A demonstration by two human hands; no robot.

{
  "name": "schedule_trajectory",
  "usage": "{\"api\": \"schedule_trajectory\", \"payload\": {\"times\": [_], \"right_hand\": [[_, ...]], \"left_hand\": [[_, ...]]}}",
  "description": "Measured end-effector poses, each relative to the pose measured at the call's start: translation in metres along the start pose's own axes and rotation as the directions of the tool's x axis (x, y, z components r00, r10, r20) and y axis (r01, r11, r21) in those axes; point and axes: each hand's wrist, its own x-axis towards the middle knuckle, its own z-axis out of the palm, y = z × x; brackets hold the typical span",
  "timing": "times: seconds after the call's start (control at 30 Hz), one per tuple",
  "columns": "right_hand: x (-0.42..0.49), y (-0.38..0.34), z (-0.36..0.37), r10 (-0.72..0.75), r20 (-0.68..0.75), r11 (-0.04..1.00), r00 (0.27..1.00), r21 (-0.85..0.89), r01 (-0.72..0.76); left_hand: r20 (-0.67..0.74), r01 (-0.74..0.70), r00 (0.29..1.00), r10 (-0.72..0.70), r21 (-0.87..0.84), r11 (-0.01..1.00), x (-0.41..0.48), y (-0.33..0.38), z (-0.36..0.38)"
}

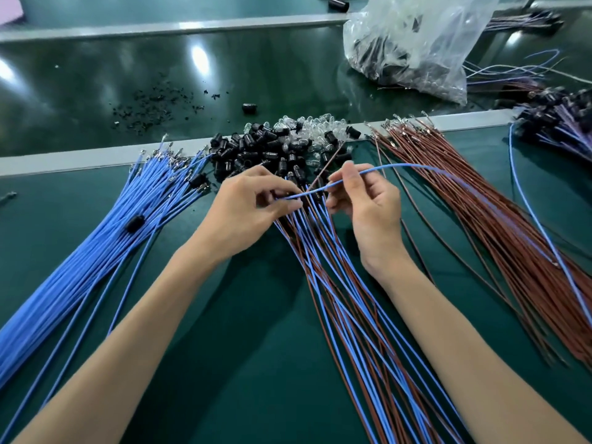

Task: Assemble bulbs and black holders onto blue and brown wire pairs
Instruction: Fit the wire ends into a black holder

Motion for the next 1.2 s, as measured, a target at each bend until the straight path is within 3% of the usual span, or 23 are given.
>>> {"api": "schedule_trajectory", "payload": {"times": [0.13,0.37,0.6,0.97,1.2], "right_hand": [[0.002,-0.002,-0.002,0.019,-0.064,0.996,0.998,0.092,-0.013],[0.001,-0.008,-0.002,-0.017,-0.023,0.982,1.0,0.189,0.021],[0.001,-0.01,-0.001,-0.006,-0.054,0.958,0.999,0.287,0.021],[-0.001,-0.009,0.001,-0.14,-0.059,0.987,0.988,0.067,0.144],[-0.002,-0.009,0.0,-0.167,-0.04,0.986,0.985,0.018,0.168]], "left_hand": [[-0.02,0.066,0.997,-0.072,-0.218,0.974,0.001,0.003,-0.008],[-0.056,0.043,0.996,-0.067,-0.349,0.936,0.002,0.006,-0.016],[-0.076,0.015,0.996,-0.044,-0.349,0.937,0.003,0.006,-0.017],[-0.063,-0.041,0.997,0.039,-0.032,0.999,0.004,0.0,-0.016],[-0.036,-0.044,0.998,0.044,-0.012,0.999,0.003,-0.002,-0.015]]}}
